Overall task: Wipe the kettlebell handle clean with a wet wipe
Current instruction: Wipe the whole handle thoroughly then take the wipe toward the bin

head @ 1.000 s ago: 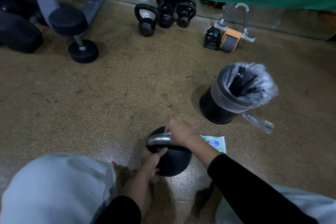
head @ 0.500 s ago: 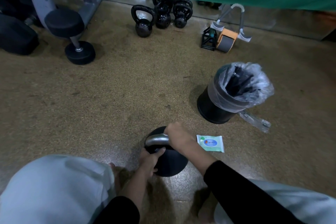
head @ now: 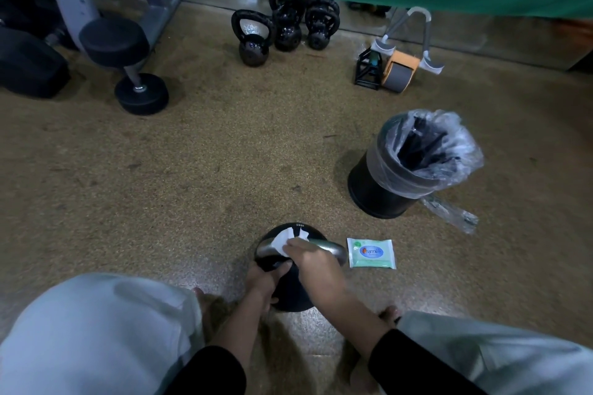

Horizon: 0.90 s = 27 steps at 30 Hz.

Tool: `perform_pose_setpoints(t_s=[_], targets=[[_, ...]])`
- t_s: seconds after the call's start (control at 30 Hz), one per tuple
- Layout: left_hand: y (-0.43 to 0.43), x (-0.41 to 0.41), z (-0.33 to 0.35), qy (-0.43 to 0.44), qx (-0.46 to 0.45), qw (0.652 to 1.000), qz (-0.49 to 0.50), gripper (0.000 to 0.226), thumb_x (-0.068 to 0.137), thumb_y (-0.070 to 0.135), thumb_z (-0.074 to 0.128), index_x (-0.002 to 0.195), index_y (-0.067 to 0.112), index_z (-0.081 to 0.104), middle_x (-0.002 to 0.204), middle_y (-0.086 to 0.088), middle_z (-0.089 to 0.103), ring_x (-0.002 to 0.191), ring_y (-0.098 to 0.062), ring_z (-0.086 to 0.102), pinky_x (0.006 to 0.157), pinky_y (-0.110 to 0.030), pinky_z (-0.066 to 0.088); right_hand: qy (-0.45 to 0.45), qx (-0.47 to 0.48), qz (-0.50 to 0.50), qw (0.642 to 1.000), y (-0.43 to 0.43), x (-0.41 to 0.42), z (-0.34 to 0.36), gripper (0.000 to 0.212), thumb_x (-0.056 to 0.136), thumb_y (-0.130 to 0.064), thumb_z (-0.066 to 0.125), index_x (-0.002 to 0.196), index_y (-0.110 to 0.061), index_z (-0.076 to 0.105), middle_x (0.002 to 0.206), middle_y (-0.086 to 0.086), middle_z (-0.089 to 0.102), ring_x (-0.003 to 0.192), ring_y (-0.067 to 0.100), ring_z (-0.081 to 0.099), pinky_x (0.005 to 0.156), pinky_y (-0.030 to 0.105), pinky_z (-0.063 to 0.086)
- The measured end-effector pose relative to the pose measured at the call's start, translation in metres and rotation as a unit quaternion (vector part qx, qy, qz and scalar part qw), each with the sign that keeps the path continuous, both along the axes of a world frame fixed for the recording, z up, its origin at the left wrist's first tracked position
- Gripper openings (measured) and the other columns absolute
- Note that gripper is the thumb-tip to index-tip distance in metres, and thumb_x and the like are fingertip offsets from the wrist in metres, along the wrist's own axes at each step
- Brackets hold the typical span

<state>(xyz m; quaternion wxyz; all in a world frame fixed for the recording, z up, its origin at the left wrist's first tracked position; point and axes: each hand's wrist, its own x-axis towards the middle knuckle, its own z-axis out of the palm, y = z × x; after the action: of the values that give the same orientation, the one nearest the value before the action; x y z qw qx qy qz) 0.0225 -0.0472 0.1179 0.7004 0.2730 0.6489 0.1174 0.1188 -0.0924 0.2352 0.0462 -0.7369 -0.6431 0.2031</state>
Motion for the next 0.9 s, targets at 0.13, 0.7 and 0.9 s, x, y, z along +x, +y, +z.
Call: perform_pose_setpoints(t_s=[0.13, 0.7, 0.9], targets=[[0.002, 0.001, 0.001, 0.013, 0.007, 1.000, 0.000, 0.059, 0.078, 0.022, 0.080, 0.128, 0.017, 0.050, 0.120, -0.006, 0.056, 0.112, -0.031, 0.052, 0.076, -0.044, 0.048, -0.022, 0.050, -0.040, 0.998, 0.000, 0.008, 0.000, 0.036, 0.072, -0.002, 0.051, 0.100, -0.016, 0.067, 0.111, -0.001, 0.067, 0.095, 0.020, 0.068, 0.069, 0.025, 0.053], [0.001, 0.002, -0.008, 0.022, 0.003, 1.000, -0.006, 0.056, 0.075, 0.026, 0.082, 0.121, 0.015, 0.053, 0.118, -0.008, 0.062, 0.105, -0.030, 0.056, 0.069, -0.039, 0.051, -0.026, 0.135, 0.022, 0.990, -0.012, -0.002, -0.004, 0.045, 0.062, -0.003, 0.040, 0.084, -0.016, 0.077, 0.092, -0.003, 0.075, 0.087, 0.010, 0.072, 0.082, 0.028, 0.055], [0.002, 0.003, -0.011, 0.030, 0.000, 1.000, 0.000, 0.058, 0.074, 0.026, 0.083, 0.122, 0.016, 0.053, 0.116, -0.006, 0.062, 0.104, -0.028, 0.056, 0.070, -0.041, 0.050, -0.036, 0.129, 0.019, 0.991, -0.011, 0.005, -0.013, 0.052, 0.066, -0.008, 0.032, 0.091, -0.014, 0.077, 0.100, -0.002, 0.075, 0.094, 0.012, 0.071, 0.088, 0.031, 0.053]])
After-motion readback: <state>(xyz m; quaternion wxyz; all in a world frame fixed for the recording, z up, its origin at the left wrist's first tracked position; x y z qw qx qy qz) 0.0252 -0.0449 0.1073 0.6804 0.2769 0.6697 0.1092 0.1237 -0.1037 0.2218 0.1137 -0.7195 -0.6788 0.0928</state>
